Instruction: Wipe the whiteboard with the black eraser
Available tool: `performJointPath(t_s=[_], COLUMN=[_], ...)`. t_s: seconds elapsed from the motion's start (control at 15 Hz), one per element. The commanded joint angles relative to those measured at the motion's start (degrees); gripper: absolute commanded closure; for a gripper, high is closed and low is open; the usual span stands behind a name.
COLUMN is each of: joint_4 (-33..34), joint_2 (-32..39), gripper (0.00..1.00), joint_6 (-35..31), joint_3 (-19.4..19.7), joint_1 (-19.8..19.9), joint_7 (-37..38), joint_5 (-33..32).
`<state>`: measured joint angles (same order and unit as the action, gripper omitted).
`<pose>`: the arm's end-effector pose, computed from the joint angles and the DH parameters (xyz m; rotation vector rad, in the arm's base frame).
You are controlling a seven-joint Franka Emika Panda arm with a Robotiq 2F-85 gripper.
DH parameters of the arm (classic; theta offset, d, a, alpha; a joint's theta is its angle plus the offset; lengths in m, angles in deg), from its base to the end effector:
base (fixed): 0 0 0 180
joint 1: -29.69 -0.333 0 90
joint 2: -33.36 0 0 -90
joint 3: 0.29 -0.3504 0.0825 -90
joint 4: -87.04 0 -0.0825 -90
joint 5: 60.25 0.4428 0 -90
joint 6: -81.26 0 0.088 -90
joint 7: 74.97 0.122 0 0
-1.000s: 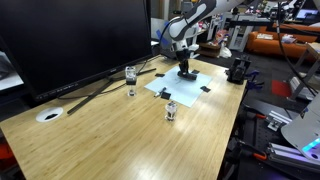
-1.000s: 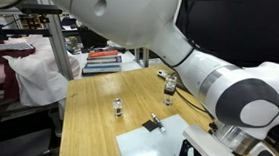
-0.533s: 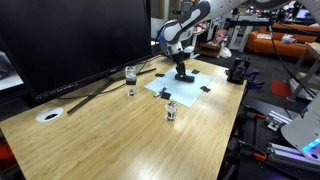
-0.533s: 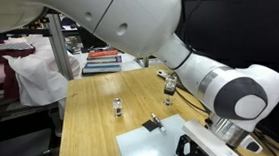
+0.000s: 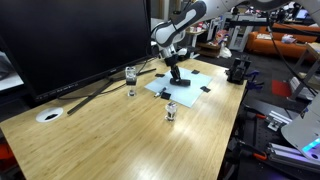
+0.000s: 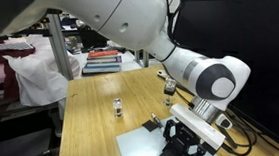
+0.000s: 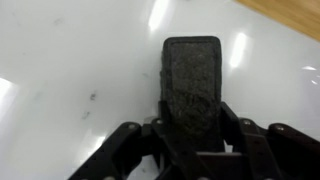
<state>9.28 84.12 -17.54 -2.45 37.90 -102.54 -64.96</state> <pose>0.7320 -0.0908 0.1303 -2.8779 -0.5888 0.7639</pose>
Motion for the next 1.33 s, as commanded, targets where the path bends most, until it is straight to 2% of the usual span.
performJointPath(t_s=[0.0, 0.27, 0.47, 0.93, 1.27], joint_4=[-3.34, -2.24, 1.31, 8.65, 10.14], joint_2=[-0.10, 0.19, 1.49, 6.05, 7.39], gripper=[0.75, 0.75, 0.75, 0.75, 0.75], joint_6=[-2.03, -1.42, 0.10, 1.73, 2.99], joint_3=[-1.79, -1.26, -0.24, 4.14, 5.18], joint_1=[-1.21, -2.45, -1.66, 3.11, 5.15], joint_7=[-2.88, -2.60, -2.03, -0.44, 0.99], joint_5=[-0.76, -3.15, -3.32, -3.28, -3.22])
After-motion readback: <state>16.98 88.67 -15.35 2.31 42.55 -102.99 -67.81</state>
